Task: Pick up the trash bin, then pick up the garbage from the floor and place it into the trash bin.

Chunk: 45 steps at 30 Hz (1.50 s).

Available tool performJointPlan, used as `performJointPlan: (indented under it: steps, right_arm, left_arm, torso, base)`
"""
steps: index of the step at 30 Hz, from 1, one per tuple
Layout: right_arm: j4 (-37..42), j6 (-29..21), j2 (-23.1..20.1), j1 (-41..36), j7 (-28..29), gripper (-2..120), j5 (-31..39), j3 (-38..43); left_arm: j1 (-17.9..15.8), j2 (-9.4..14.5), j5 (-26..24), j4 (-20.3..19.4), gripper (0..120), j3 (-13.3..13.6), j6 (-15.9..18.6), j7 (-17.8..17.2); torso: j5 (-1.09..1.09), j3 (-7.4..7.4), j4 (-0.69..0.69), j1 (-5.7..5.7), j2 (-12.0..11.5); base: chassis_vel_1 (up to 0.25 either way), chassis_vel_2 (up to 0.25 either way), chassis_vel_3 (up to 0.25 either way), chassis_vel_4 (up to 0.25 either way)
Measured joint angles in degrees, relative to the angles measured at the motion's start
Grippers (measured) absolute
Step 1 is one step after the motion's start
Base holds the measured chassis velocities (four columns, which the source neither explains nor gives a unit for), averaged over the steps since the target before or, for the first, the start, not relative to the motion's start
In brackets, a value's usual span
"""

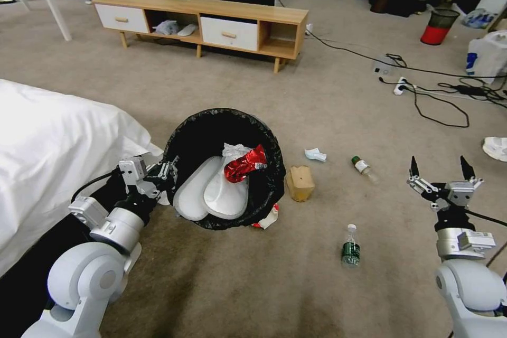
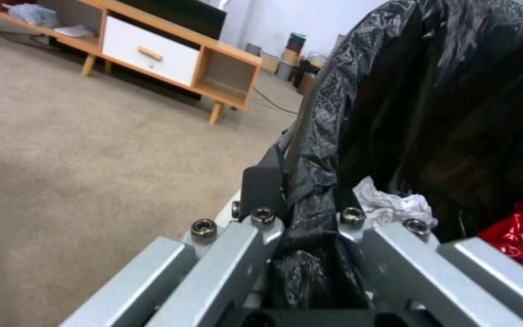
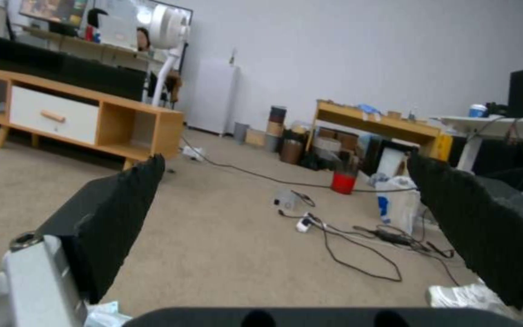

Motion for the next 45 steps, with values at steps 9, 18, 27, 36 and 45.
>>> performJointPlan:
  steps: [9, 18, 27, 36, 45]
  right_arm:
    - [0.33, -0.2, 0.15, -0.27, -0.5, 100, -0.03, 0.05]
    - [-0.28, 0.62, 0.18, 0.38, -0.49, 100, 0.01, -0.1]
    - [-0.54, 1.07, -0.32, 0.77, -0.66, 100, 0.51, -0.51]
    - [-0.45, 0.87, -0.8, 0.75, -0.65, 100, 0.98, -0.58]
    - [-0.43, 1.31, -0.5, 1.33, -0.55, 100, 1.37, -0.92]
  left_arm:
    - [0.02, -0.22, -0.1, 0.01, 3, -0.04, -0.52, -0.22]
    - [0.04, -0.24, -0.12, 0.0, 3, -0.04, -0.91, -0.21]
    - [0.21, -0.57, 0.02, -0.16, 3, -0.07, -0.94, -0.19]
    - [0.55, -0.82, 0.2, -0.4, 3, -0.12, -0.94, -0.14]
    - [0.55, -0.84, 0.2, -0.45, 3, -0.2, -1.01, -0.09]
  torso:
    - [0.0, 0.0, 0.05, 0.0, 0.0]
    - [0.0, 0.02, 0.03, 0.01, 0.0]
    - [0.0, 0.0, 0.04, 0.0, 0.0]
    - [0.0, 0.0, 0.04, 0.0, 0.0]
    - [0.0, 0.0, 0.04, 0.01, 0.0]
  base:
    - [0.0, 0.0, 0.0, 0.0]
    - [-0.074, 0.069, 0.07, -0.064]
    - [-0.021, 0.024, 0.03, -0.023]
    - [0.0, 0.0, 0.0, 0.0]
    - [0.0, 0.0, 0.0, 0.0]
